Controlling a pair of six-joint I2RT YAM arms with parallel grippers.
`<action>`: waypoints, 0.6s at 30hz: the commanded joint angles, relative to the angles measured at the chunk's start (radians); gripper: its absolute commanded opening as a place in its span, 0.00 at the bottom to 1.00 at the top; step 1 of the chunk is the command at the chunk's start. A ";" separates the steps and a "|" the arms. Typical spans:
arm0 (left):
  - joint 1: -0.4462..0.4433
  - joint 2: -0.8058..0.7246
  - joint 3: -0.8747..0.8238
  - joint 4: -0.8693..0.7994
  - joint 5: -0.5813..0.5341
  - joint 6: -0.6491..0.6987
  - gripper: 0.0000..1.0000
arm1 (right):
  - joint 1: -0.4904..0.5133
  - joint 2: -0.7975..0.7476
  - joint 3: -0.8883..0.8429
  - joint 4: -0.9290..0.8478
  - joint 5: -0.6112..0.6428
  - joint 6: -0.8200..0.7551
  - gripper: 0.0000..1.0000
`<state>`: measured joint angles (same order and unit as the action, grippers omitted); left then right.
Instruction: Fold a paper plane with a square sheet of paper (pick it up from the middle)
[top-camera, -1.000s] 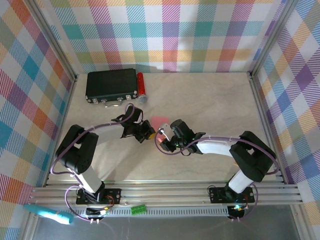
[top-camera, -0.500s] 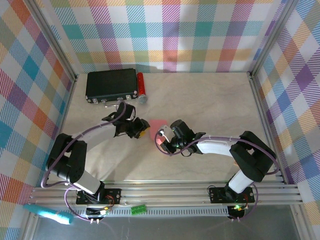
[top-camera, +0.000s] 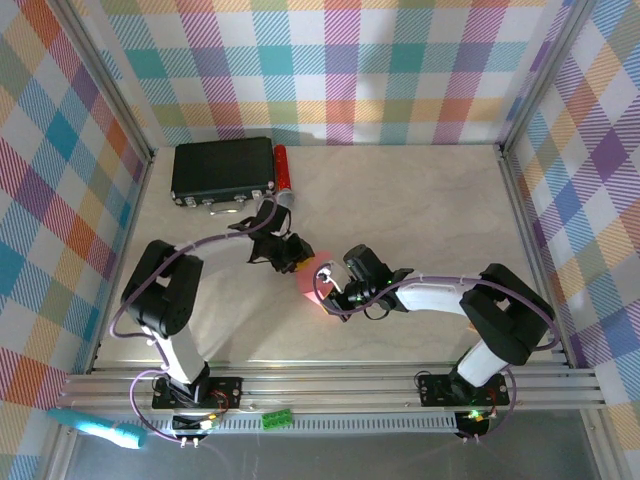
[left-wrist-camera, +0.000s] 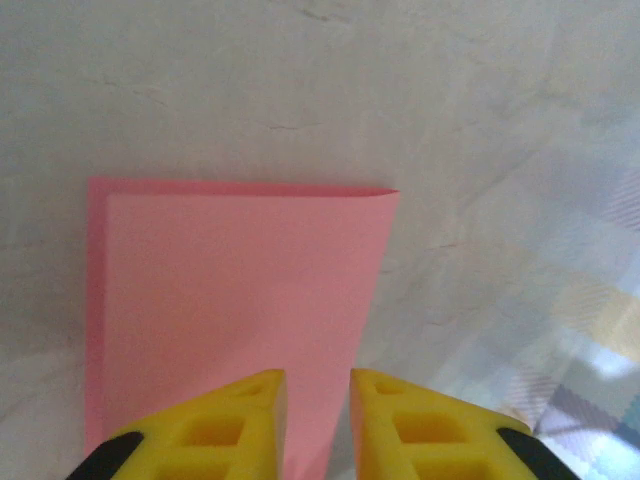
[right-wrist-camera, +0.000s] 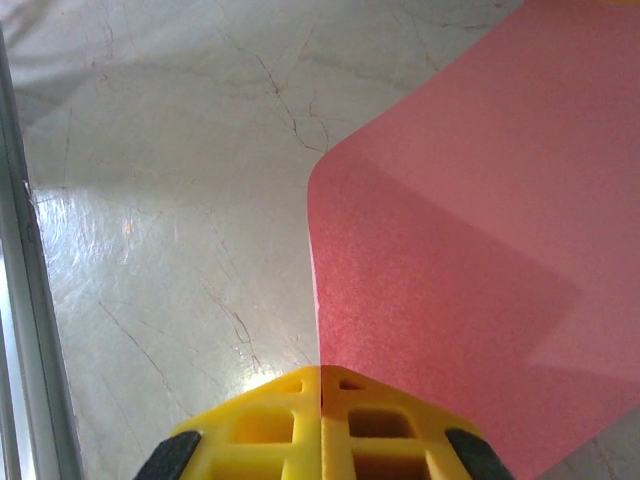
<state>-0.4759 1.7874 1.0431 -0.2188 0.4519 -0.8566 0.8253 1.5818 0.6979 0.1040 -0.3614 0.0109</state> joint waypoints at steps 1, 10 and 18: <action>-0.017 0.048 0.048 -0.084 -0.024 0.063 0.21 | -0.009 -0.017 -0.015 0.008 -0.021 0.040 0.00; -0.044 0.132 0.085 -0.203 -0.079 0.145 0.15 | -0.038 -0.011 -0.028 0.016 0.020 0.116 0.00; -0.050 0.159 0.089 -0.220 -0.079 0.159 0.13 | -0.040 0.004 0.009 -0.051 0.103 0.133 0.01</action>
<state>-0.5091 1.9011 1.1366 -0.3645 0.3985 -0.7200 0.7914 1.5810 0.6792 0.0914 -0.2928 0.1253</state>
